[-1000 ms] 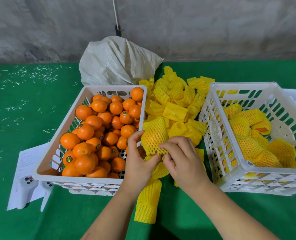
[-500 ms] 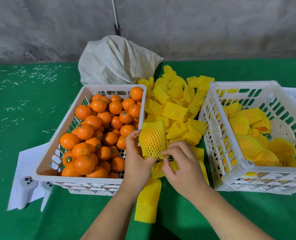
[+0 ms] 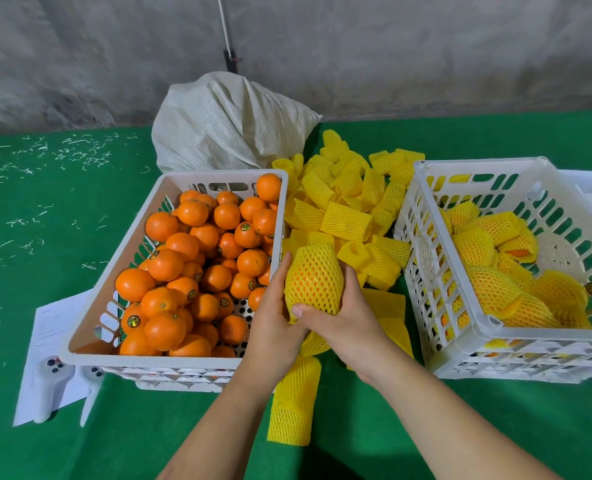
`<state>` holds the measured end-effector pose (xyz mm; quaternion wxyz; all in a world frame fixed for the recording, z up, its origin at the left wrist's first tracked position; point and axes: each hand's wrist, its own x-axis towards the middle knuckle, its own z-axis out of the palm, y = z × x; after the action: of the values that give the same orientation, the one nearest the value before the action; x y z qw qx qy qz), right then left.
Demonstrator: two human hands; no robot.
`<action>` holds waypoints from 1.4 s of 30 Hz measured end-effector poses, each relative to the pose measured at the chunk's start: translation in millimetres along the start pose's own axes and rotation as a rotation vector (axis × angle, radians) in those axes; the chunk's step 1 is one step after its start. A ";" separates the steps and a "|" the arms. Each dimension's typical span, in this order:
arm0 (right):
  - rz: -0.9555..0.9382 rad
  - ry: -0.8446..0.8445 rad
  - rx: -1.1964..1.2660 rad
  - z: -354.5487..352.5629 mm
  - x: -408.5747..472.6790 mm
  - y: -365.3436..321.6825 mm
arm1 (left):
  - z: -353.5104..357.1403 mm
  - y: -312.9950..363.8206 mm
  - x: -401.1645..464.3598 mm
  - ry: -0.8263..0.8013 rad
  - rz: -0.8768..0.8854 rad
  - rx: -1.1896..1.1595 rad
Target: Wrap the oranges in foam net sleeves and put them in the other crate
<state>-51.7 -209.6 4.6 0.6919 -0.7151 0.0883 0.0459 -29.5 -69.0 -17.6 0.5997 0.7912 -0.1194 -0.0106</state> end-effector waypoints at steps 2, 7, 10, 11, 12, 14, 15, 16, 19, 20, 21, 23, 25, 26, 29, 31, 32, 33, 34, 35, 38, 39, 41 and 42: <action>-0.008 0.013 0.004 -4.3 -0.3 1.7 | 2.4 1.3 -0.8 -0.040 0.013 0.012; -0.025 0.202 -0.021 -60.9 4.4 -15.5 | 5.7 -1.8 -1.6 0.002 0.032 -0.008; -0.035 0.382 -0.104 -150.1 9.5 -35.9 | 0.1 -2.5 -0.3 0.073 -0.010 -0.183; -0.030 0.446 -0.180 -181.8 11.8 -38.3 | -1.1 -2.2 0.0 0.087 -0.020 -0.219; 0.001 0.500 -0.268 -211.3 14.9 -36.0 | -1.4 -1.5 0.0 0.095 -0.025 -0.233; 0.139 0.528 -0.430 -255.4 25.1 -17.6 | 0.0 0.4 -0.4 0.103 -0.027 -0.233; 0.227 0.512 -0.481 -271.1 31.7 -4.0 | 1.1 1.0 -0.3 0.104 -0.028 -0.229; 0.315 0.507 -0.491 -282.3 39.1 8.3 | 1.4 1.3 -0.2 0.099 -0.030 -0.217; 0.414 0.583 -0.446 -303.7 55.9 24.5 | 2.1 0.0 0.9 0.059 -0.043 -0.173; 0.386 0.638 -0.466 -309.9 59.2 25.3 | 2.0 -0.1 0.8 0.049 -0.049 -0.170; 0.352 0.689 -0.503 -316.5 61.8 26.3 | 1.8 0.2 0.5 0.048 -0.050 -0.170; 0.365 0.704 -0.643 -327.6 66.0 32.0 | -0.8 0.5 0.2 0.062 -0.043 -0.161; 0.513 0.550 -0.934 -333.8 67.2 41.5 | -2.7 0.9 0.5 0.071 -0.044 -0.144; 0.598 0.462 -1.087 -334.8 66.6 45.7 | -3.5 0.4 0.9 0.070 -0.052 -0.143; 0.731 0.385 -1.217 -341.6 68.4 55.6 | -2.8 1.2 1.9 0.057 -0.071 -0.170; 0.793 0.376 -1.184 -344.1 68.5 56.9 | -2.7 -0.8 1.5 0.053 -0.064 -0.166; 0.818 0.374 -1.159 -343.9 67.7 55.6 | -3.4 -2.2 1.1 0.056 -0.059 -0.154; 0.824 0.379 -1.139 -342.2 66.0 52.5 | -4.6 -4.3 1.2 0.063 -0.053 -0.148; 0.802 0.408 -1.119 -338.7 64.1 47.9 | -6.0 -5.8 1.9 0.079 -0.048 -0.152; 0.742 0.468 -1.085 -333.9 62.9 43.4 | -6.6 -7.9 3.2 0.106 -0.051 -0.175; 0.387 0.621 -0.860 -304.8 62.9 27.4 | -8.4 -10.9 13.8 0.248 -0.166 -0.457; 0.259 0.623 -0.785 -288.7 64.0 20.8 | -12.7 -12.3 19.3 0.296 -0.212 -0.528; 0.006 0.591 -0.767 -246.6 64.6 7.7 | -27.2 -18.5 35.0 0.351 -0.208 -0.394; -0.131 0.553 -0.833 -222.0 64.1 3.7 | -35.6 -23.4 44.1 0.365 -0.195 -0.276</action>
<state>-2.2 -435.2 -2.6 0.2998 -0.9200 0.1974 -0.1574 23.1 -38.2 -24.2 0.7098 0.6984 0.0703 0.0587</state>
